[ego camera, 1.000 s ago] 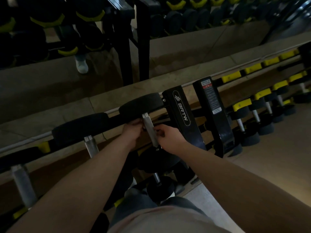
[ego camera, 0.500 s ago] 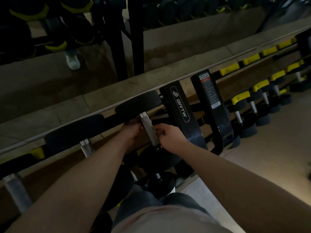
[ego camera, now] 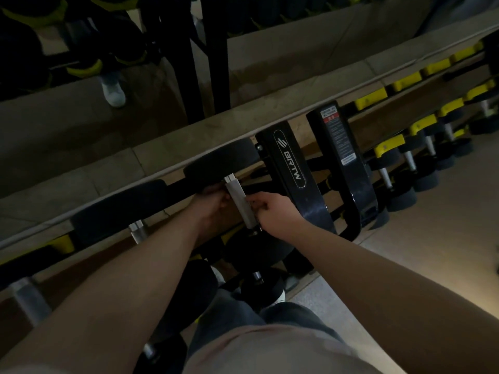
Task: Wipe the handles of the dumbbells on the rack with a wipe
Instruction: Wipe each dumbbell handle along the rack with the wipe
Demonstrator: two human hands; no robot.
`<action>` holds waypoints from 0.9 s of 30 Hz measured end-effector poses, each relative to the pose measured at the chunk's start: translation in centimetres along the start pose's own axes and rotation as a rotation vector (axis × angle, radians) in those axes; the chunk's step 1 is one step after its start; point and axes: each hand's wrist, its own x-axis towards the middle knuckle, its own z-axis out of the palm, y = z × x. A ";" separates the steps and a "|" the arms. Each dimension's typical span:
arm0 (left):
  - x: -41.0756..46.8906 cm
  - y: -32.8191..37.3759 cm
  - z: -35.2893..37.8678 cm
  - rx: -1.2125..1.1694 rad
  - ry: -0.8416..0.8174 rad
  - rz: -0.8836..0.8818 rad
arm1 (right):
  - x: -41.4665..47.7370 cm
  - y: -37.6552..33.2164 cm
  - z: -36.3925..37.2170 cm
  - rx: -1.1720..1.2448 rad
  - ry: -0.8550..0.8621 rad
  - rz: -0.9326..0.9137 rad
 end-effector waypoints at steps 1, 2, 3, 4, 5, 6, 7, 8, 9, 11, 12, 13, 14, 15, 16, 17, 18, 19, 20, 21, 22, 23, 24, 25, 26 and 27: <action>0.2 -0.1 -0.2 0.022 -0.011 -0.004 | 0.0 0.0 0.0 0.004 -0.002 0.000; 0.6 -0.8 -0.4 0.065 -0.013 -0.003 | -0.1 -0.1 0.0 0.006 -0.002 0.000; 0.4 -1.3 -0.5 0.131 -0.018 -0.002 | -0.1 0.0 0.0 0.007 0.000 0.000; 0.1 -2.0 -0.6 0.184 -0.036 -0.004 | -0.1 0.0 0.0 0.009 0.001 0.002; -0.5 -2.6 -0.6 0.261 -0.084 0.017 | -0.1 0.0 0.0 0.010 0.003 0.004; -1.0 -3.0 -0.5 0.355 -0.150 0.039 | -0.1 0.1 0.0 0.012 0.006 0.005; -1.3 -3.3 -0.6 0.455 -0.183 0.046 | 0.0 0.1 0.0 0.011 0.006 0.008; -1.8 -3.4 -0.5 0.536 -0.205 0.045 | 0.0 0.1 0.0 0.008 0.004 0.009; -2.1 -3.4 -0.5 0.616 -0.235 0.038 | 0.1 0.0 0.0 0.005 0.002 0.010; -2.1 -3.0 -0.8 0.694 -0.262 0.029 | 0.0 0.0 0.1 -0.003 0.006 0.006; -2.0 -2.4 -0.8 0.648 -0.236 0.041 | 0.0 0.0 0.1 -0.006 0.009 0.004; -1.7 -1.8 -0.8 0.543 -0.183 0.053 | 0.0 0.0 0.2 -0.007 0.010 0.002; -1.1 -1.3 -0.8 0.405 -0.125 0.052 | 0.0 0.1 0.2 -0.008 0.012 0.000; -0.6 -0.6 -0.6 0.248 -0.081 0.028 | 0.1 0.1 0.2 -0.006 0.011 -0.002; 0.1 -0.2 -0.6 0.147 -0.039 0.027 | 0.1 0.2 0.3 -0.001 0.009 -0.001; 0.5 0.0 -0.7 0.124 0.000 0.051 | 0.1 0.2 0.3 0.005 0.006 0.001; 0.9 -0.2 -0.7 0.134 0.038 0.062 | 0.1 0.3 0.4 0.009 0.006 0.004; 0.8 -0.5 -0.6 0.157 0.071 0.066 | 0.1 0.3 0.4 0.012 0.010 0.007; 0.5 -1.1 -0.6 0.169 0.075 0.058 | 0.2 0.3 0.5 0.015 0.017 0.012; -0.6 -1.8 -0.2 0.206 0.027 0.065 | 0.2 0.3 0.6 0.019 0.023 0.019; -1.3 -2.7 0.0 0.282 -0.041 0.066 | 0.3 0.4 0.7 0.025 0.032 0.026; -2.2 -3.4 0.2 0.402 -0.120 0.065 | 0.5 0.4 0.7 0.031 0.043 0.032; -3.0 -3.8 0.4 0.488 -0.188 0.062 | 0.6 0.5 0.8 0.041 0.050 0.037; -3.1 -4.3 0.4 0.529 -0.226 0.053 | 0.6 0.5 0.9 0.051 0.055 0.039; -2.8 -4.3 0.1 0.545 -0.233 0.053 | 0.6 0.6 1.0 0.055 0.059 0.039; -2.5 -4.1 -0.2 0.551 -0.236 0.058 | 0.6 0.6 1.0 0.055 0.059 0.037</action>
